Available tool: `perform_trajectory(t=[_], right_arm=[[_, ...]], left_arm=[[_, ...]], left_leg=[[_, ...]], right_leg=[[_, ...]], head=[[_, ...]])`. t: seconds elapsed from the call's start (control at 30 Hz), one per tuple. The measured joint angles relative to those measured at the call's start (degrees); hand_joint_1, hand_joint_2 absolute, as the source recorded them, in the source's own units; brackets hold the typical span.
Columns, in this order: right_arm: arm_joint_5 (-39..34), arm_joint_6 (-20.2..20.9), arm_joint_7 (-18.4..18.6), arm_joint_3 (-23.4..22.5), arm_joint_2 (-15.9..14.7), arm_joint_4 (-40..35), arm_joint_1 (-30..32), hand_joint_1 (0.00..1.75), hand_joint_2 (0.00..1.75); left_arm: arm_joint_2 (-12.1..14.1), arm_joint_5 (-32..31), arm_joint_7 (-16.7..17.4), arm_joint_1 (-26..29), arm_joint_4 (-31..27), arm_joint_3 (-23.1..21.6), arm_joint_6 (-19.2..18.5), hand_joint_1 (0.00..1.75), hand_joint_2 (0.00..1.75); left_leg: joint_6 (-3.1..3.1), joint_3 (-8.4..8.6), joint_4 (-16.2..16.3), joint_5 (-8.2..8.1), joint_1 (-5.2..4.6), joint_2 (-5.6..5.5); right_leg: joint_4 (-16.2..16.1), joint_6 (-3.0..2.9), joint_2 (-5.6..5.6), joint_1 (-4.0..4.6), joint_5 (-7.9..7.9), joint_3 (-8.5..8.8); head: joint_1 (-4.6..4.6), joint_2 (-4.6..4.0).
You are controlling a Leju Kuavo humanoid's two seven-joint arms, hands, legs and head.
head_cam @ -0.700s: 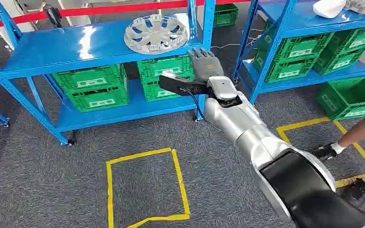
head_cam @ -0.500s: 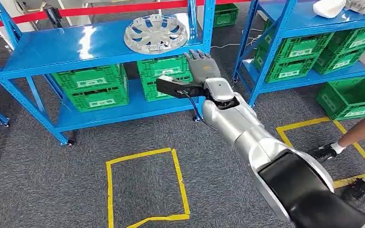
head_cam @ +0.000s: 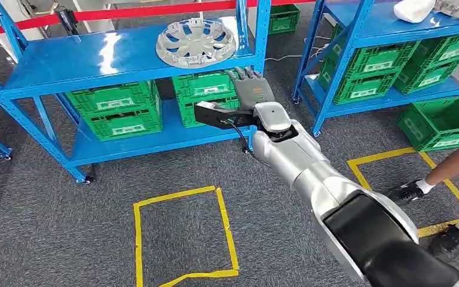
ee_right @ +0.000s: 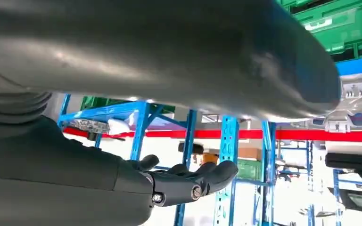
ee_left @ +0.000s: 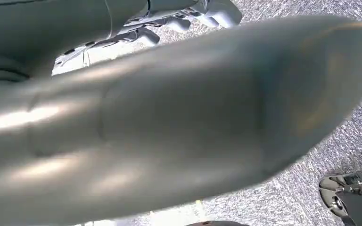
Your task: Take the parts from the cabinet and place them on the table.
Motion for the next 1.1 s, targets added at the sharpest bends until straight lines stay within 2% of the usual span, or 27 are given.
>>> perform_trajectory(t=[0.23,0.37,0.4,0.43,0.47,0.53,0.57,0.6,0.63,0.67,0.73,0.77,0.8,0.87,0.9,0.93,0.97,1.03,1.07,1.1], right_arm=[[-0.37,0.46,0.04,1.27,0.17,-0.81,0.1,0.0,0.0],[-0.44,0.81,0.15,1.59,0.59,-1.27,0.08,0.0,0.0],[-0.44,0.81,0.15,1.62,0.68,-1.44,0.05,0.0,0.0],[-0.46,0.81,0.15,1.64,0.68,-1.55,0.06,0.0,0.0],[-0.46,0.81,0.15,1.68,0.68,-1.57,-0.06,0.0,0.0],[-0.57,0.87,0.17,1.84,0.68,-1.62,0.0,0.0,0.0],[-0.66,0.96,0.17,2.03,0.68,-1.62,0.16,0.0,0.0],[-0.83,0.96,0.17,2.18,0.68,-1.62,0.25,0.0,0.0],[-1.01,0.96,0.15,2.36,0.68,-1.62,0.27,0.0,0.0],[-1.14,0.96,0.11,2.51,0.68,-1.62,0.25,0.0,0.0],[-1.29,0.96,-0.11,2.75,0.83,-1.7,0.17,0.0,0.0],[-1.4,0.96,-0.09,2.91,0.85,-1.7,0.11,0.0,0.0],[-1.57,0.94,-0.13,3.06,1.34,-1.84,0.14,0.0,0.0],[-2.05,0.94,-0.02,3.32,1.31,-1.86,0.2,0.0,0.0],[-2.23,0.92,0.0,3.61,1.31,-1.86,0.19,0.0,0.0],[-2.27,0.85,0.0,3.83,1.42,-2.03,0.19,0.0,0.0],[-2.36,0.79,-0.02,3.98,1.49,-2.08,0.13,0.0,0.0],[-2.38,0.79,-0.09,4.13,1.62,-2.14,0.2,0.0,0.0],[-2.43,0.79,-0.09,4.31,1.62,-2.14,0.31,0.0,0.0],[-2.45,0.79,-0.09,4.46,1.62,-2.14,0.46,0.0,0.0]], left_arm=[[0.13,-0.02,0.07,-0.02,0.0,0.22,0.22,0.0,0.0],[0.24,-0.02,0.09,-0.03,0.0,0.39,0.22,0.0,0.0],[0.22,-0.02,0.09,-0.03,0.0,0.39,0.26,0.0,0.0],[0.13,-0.02,0.09,-0.03,0.0,0.39,0.28,0.0,0.0],[0.15,-0.02,0.09,-0.1,-0.02,0.42,0.37,0.0,0.0],[0.13,-0.02,0.09,-0.15,-0.02,0.42,0.42,0.0,0.0],[0.13,-0.02,0.11,-0.13,0.0,0.42,0.5,0.0,0.0],[0.13,-0.02,0.18,-0.11,0.0,0.46,0.55,0.0,0.0],[0.13,0.04,0.17,-0.07,0.0,0.48,0.59,0.0,0.0],[0.13,0.09,0.17,-0.03,0.0,0.5,0.61,0.0,0.0],[0.11,0.13,0.13,-0.04,0.0,0.59,0.74,0.0,0.0],[0.18,0.15,0.07,-0.05,0.0,0.79,0.81,0.0,0.0],[0.17,0.15,0.02,-0.08,0.0,1.03,0.92,0.0,0.0],[0.18,0.15,-0.11,-0.05,0.0,1.27,1.07,0.0,0.0],[0.17,0.13,-0.13,-0.03,0.0,1.36,1.07,0.0,0.0],[0.2,0.13,-0.15,-0.03,0.0,1.38,1.07,0.0,0.0],[0.22,0.04,-0.15,-0.05,0.0,1.4,1.09,0.0,0.0],[0.24,0.02,-0.13,-0.06,0.0,1.4,1.09,0.0,0.0],[0.24,0.02,-0.09,-0.03,0.0,1.4,1.09,0.0,0.0],[0.24,0.02,0.0,0.02,0.04,1.42,1.09,0.0,0.0]], left_leg=[[0.17,-0.37,0.41,-0.07,-0.21,-0.02],[0.72,-0.58,0.57,0.02,-0.33,-0.07],[1.14,-0.39,-0.06,0.42,0.09,-0.04],[1.31,-0.12,-0.57,0.84,0.45,0.13],[1.58,-0.18,-0.76,1.02,0.52,0.1],[1.65,-0.47,-0.74,1.09,0.54,0.15],[1.64,-0.61,-0.69,1.1,0.55,0.16],[1.6,-0.77,-0.56,1.11,0.62,0.14],[1.51,-0.87,-0.44,1.13,0.72,0.1],[1.26,-0.9,-0.26,1.05,0.87,0.05],[0.49,-0.94,0.42,0.69,1.27,0.0],[-0.09,-1.22,0.7,0.52,1.08,-0.04],[-0.59,-1.31,0.96,0.35,0.95,-0.1],[-1.38,-1.15,0.37,0.68,1.19,-0.1],[-1.83,-1.05,0.16,0.78,1.27,-0.1],[-2.13,-1.56,0.5,0.45,1.39,-0.09],[-2.24,-2.13,2.23,-0.76,1.39,-0.06],[-2.51,-6.09,10.49,-4.78,1.38,-0.1],[-2.57,-8.32,14.72,-6.3,1.35,-0.1],[-2.55,-9.96,17.62,-6.85,1.35,-0.1]], right_leg=[[-0.05,0.31,-0.02,-0.09,0.2,-0.16],[-0.31,0.79,-0.09,-0.19,0.51,-0.12],[-0.41,1.01,-0.08,0.06,0.58,-0.07],[0.13,1.2,0.02,-0.13,0.0,-0.19],[2.12,1.51,0.23,-0.07,-1.81,-1.11],[11.19,2.01,0.34,-0.37,-6.66,-5.05],[15.29,2.22,0.34,-0.51,-8.21,-6.84],[17.31,2.32,0.34,-0.65,-8.56,-7.7],[16.57,2.39,0.33,-0.81,-7.68,-7.2],[13.0,2.48,0.32,-0.97,-5.57,-5.17],[2.72,2.68,0.3,-1.28,-1.5,0.72],[1.02,2.54,0.49,-0.98,-2.78,1.52],[0.74,1.54,0.85,-0.96,-2.28,1.33],[0.94,0.68,0.84,-0.51,-2.4,1.18],[0.79,0.17,0.84,-0.5,-2.22,1.17],[0.48,-0.36,0.79,-0.87,-1.94,1.36],[0.47,-0.72,0.74,-0.88,-1.99,1.39],[0.47,-1.1,0.74,-0.78,-2.11,1.4],[0.49,-1.26,0.74,-0.64,-2.22,1.41],[0.51,-1.34,0.75,-0.51,-2.28,1.44]], head=[[0.0,0.0],[-0.02,0.0],[0.02,0.0],[-0.02,0.0],[0.24,0.0],[0.29,0.0],[0.28,0.0],[0.31,0.0],[0.31,0.0],[0.31,0.0],[0.33,0.0],[0.37,0.0],[0.28,0.0],[0.31,0.0],[0.37,0.0],[0.33,0.0],[0.22,0.0],[0.04,0.0],[0.07,0.0],[0.07,0.0]])
